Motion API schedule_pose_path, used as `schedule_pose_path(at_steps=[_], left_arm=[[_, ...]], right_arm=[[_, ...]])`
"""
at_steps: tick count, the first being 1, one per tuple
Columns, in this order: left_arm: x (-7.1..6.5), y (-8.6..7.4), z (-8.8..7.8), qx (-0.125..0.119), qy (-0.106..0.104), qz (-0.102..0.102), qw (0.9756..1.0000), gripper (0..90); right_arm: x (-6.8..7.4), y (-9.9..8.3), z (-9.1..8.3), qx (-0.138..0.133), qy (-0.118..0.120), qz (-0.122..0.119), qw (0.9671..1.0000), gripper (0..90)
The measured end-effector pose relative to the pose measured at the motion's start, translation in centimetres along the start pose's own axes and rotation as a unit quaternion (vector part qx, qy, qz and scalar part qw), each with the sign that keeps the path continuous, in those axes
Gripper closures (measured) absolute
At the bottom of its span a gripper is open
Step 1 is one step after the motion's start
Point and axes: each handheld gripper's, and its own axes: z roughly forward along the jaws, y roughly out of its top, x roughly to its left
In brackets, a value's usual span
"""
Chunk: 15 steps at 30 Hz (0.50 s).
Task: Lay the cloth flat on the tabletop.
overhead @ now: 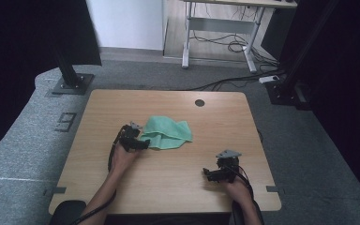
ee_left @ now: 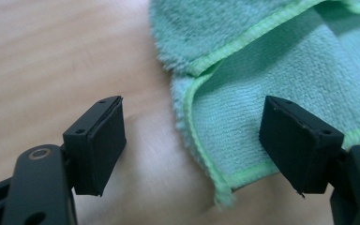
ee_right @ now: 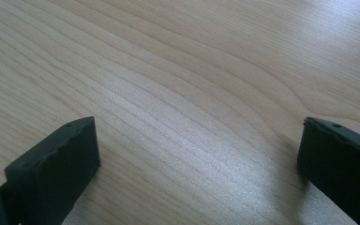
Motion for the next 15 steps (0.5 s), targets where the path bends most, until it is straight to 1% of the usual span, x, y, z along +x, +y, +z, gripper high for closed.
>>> schedule_pose_path(at_steps=[3, 6, 8, 9, 11, 14, 15], left_arm=[[-1.2, -1.0, -1.0, 0.005, -0.008, 0.009, 0.9999, 22.8], [-2.2, -1.9, -1.7, 0.01, -0.027, 0.018, 0.9994, 22.9], [-2.8, -2.1, -2.2, 0.016, -0.038, 0.029, 0.9988, 23.4], [-2.9, -2.1, -2.4, 0.016, -0.042, 0.033, 0.9985, 23.6], [-2.9, -1.5, -2.8, 0.006, -0.038, 0.039, 0.9985, 23.7], [-2.8, 0.0, -3.4, -0.01, -0.045, 0.044, 0.998, 29.0], [-2.8, 0.6, -3.4, -0.013, -0.047, 0.051, 0.9975, 30.8]], right_arm=[[0.0, 0.0, 0.0, 0.0, 0.0, 0.0, 1.0, 0.0], [0.0, 0.0, 0.0, 0.0, 0.0, 0.0, 1.0, 0.0], [0.0, 0.0, 0.0, 0.0, 0.0, 0.0, 1.0, 0.0], [0.0, 0.0, 0.0, 0.0, 0.0, 0.0, 1.0, 0.0], [0.0, 0.0, 0.0, 0.0, 0.0, 0.0, 1.0, 0.0], [0.0, 0.0, 0.0, 0.0, 0.0, 0.0, 1.0, 0.0], [0.0, 0.0, 0.0, 0.0, 0.0, 0.0, 1.0, 0.0]])
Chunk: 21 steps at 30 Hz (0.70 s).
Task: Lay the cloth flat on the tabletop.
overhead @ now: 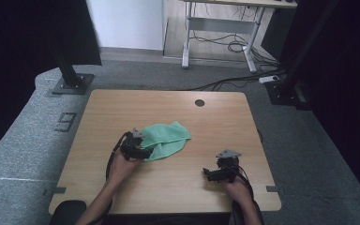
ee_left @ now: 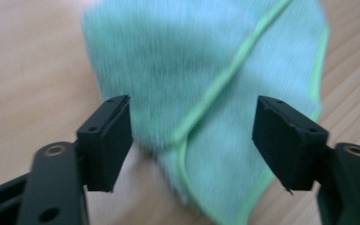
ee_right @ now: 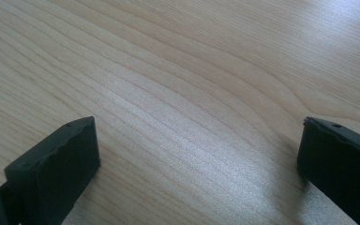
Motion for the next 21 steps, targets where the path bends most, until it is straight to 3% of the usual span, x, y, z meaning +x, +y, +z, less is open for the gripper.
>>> schedule_pose_path(at_steps=[5, 10, 16, 21], left_arm=[[-0.1, 1.5, 0.9, 0.006, -0.014, 0.029, 0.9995, 42.4], [0.2, 1.6, 2.7, 0.034, 0.0, 0.042, 0.9985, 52.8], [0.5, 1.7, 3.1, 0.036, -0.004, 0.037, 0.9986, 80.2], [0.4, 1.8, 2.6, 0.035, -0.013, 0.037, 0.9986, 84.5]], right_arm=[[0.0, 0.0, 0.0, 0.0, 0.0, 0.0, 1.0, 0.0], [0.0, 0.0, 0.0, 0.0, 0.0, 0.0, 1.0, 0.0], [0.0, 0.0, 0.0, 0.0, 0.001, 0.0, 1.0, 0.0], [0.2, 0.4, 0.1, 0.014, -0.001, 0.003, 0.9999, 0.0]])
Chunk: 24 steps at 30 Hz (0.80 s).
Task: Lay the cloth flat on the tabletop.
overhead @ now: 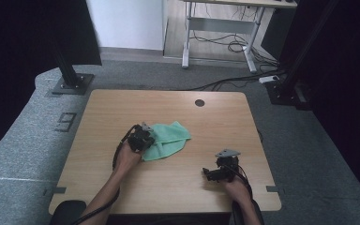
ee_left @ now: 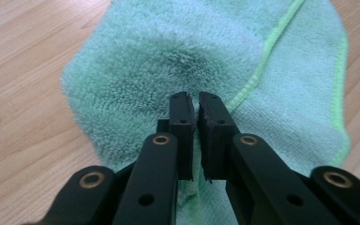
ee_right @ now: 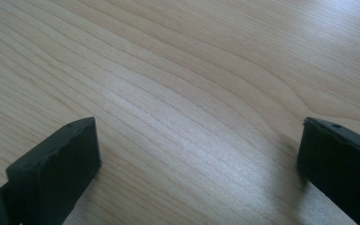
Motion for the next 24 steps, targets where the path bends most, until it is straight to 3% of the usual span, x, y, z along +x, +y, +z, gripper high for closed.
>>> schedule_pose_path(at_steps=[3, 9, 11, 24], left_arm=[[0.0, 0.0, -0.3, -0.005, -0.009, -0.003, 0.9999, 85.0], [0.2, 0.2, -0.7, -0.011, -0.017, -0.007, 0.9998, 85.3], [0.2, 0.2, -0.9, -0.014, -0.018, -0.009, 0.9997, 85.2], [0.6, 0.6, -1.5, -0.027, -0.028, -0.012, 0.9992, 85.2]], right_arm=[[0.4, 0.6, 0.2, 0.008, 0.008, -0.004, 0.9999, 3.0], [1.7, 2.3, 0.8, -0.002, 0.062, -0.014, 0.998, 14.4], [2.1, 2.9, 1.1, -0.003, 0.068, -0.016, 0.9976, 15.9], [5.1, 7.8, 4.1, -0.007, 0.098, -0.042, 0.9943, 48.6]])
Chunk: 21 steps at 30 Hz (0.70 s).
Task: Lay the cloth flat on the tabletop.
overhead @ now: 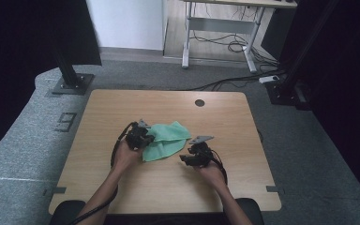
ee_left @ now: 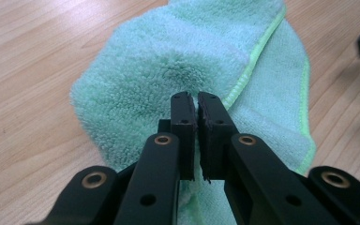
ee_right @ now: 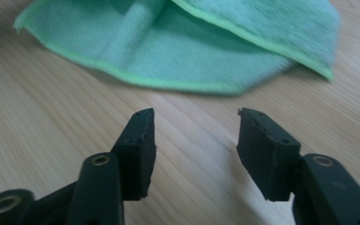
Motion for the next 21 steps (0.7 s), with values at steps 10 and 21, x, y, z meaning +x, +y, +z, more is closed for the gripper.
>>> schedule_pose_path(at_steps=[10, 21], left_arm=[[0.1, 0.1, -0.1, -0.007, -0.005, -0.007, 0.9999, 85.2], [0.8, 0.0, -0.3, -0.015, 0.0, -0.017, 0.9998, 85.4]], right_arm=[[2.3, 3.1, 3.4, 0.001, -0.019, -0.027, 0.9995, 53.4], [2.5, 2.8, 4.8, 0.014, -0.025, -0.04, 0.9988, 48.1]])
